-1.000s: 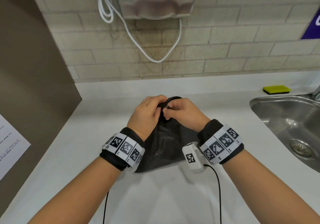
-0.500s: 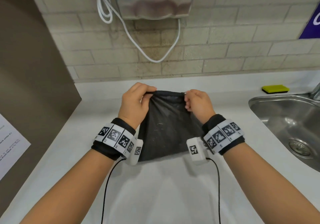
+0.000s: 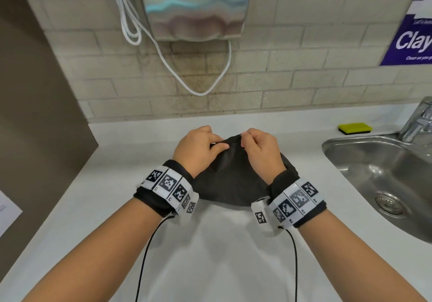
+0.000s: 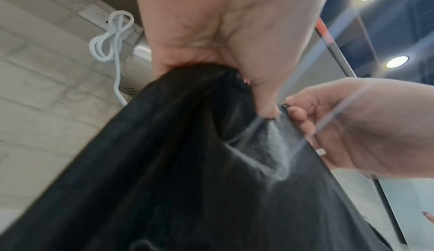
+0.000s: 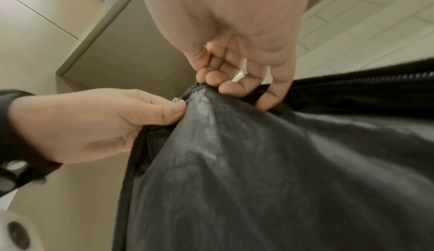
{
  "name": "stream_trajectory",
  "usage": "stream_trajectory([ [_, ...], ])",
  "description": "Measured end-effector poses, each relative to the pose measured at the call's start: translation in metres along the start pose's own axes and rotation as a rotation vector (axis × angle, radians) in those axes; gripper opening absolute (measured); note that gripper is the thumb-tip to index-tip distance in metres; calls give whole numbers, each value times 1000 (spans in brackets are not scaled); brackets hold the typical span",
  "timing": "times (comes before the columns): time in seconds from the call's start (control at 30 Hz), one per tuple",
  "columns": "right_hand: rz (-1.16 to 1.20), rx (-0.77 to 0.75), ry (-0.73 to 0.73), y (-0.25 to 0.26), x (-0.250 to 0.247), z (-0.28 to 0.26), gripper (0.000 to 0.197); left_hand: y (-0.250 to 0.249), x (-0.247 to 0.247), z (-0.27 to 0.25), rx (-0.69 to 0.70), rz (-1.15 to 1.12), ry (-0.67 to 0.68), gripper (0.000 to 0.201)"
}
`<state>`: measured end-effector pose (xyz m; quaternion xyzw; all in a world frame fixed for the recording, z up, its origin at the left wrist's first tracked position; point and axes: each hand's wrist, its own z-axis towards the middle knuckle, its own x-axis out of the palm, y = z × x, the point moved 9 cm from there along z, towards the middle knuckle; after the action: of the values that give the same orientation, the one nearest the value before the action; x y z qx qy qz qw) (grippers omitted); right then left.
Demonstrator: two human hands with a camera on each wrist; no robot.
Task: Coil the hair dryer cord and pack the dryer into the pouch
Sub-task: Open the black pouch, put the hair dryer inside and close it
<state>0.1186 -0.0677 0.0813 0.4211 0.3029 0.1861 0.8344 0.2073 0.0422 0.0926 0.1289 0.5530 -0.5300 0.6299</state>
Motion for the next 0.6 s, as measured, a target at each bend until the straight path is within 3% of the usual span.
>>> stream_trajectory([
  [0.23, -116, 128, -12, -29, -16, -2, 34, -2, -4, -2, 47, 9, -135, 26],
  [0.37, -364, 375, -43, -101, -53, -11, 34, 16, -12, -4, 9, -54, -176, 25],
  [0.47, -493, 580, 6, -146, -70, -27, 36, 19, -8, -9, 17, -53, -135, 23],
  [0.6, -531, 642, 33, -155, -60, -30, 33, 22, -4, -11, -9, -110, -153, 23],
])
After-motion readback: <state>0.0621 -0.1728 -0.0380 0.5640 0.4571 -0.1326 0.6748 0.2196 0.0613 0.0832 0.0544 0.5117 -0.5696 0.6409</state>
